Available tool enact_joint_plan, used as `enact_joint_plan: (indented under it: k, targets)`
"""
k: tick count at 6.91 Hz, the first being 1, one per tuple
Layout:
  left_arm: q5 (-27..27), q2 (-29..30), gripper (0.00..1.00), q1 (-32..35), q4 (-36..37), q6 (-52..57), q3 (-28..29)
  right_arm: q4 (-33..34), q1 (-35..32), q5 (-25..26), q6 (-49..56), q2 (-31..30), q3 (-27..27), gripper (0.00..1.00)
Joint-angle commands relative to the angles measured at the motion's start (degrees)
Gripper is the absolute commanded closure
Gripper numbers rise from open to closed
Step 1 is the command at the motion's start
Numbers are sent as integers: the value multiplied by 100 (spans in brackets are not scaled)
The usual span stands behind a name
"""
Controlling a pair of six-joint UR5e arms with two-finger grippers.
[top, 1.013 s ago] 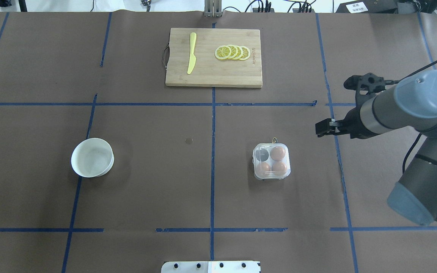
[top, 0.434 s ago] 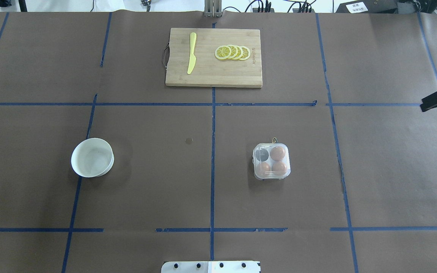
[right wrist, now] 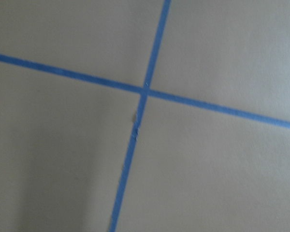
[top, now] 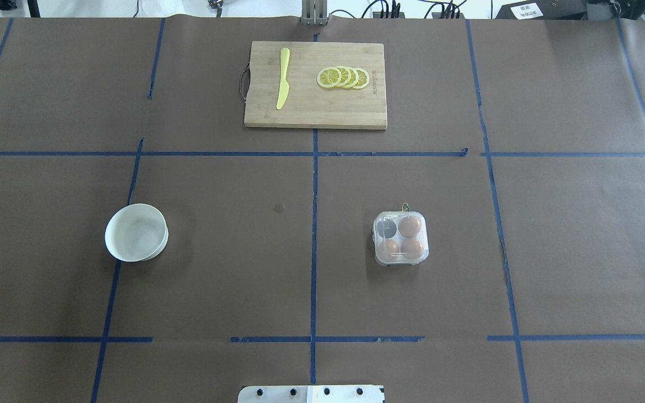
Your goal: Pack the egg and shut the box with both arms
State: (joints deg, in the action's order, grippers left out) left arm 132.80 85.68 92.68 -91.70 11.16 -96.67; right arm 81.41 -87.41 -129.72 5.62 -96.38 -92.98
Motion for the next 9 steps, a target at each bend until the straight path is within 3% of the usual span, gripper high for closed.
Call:
enact_joint_plan:
  k: [1, 5, 7, 9]
  targets:
    - [0, -17, 0, -5, -15, 0, -1, -46, -338, -343, 264, -495, 202, 0]
    - [9, -17, 0, -5, 3, 0, -1, 120, -304, -317, 238, -434, -306, 0]
    - [9, -8, 0, -5, 12, 0, -1, 839, -294, -55, 238, -460, -903, 0]
    - [0, -25, 0, -22, 55, 9, 69, 868, -286, -36, 238, -434, -871, 0]
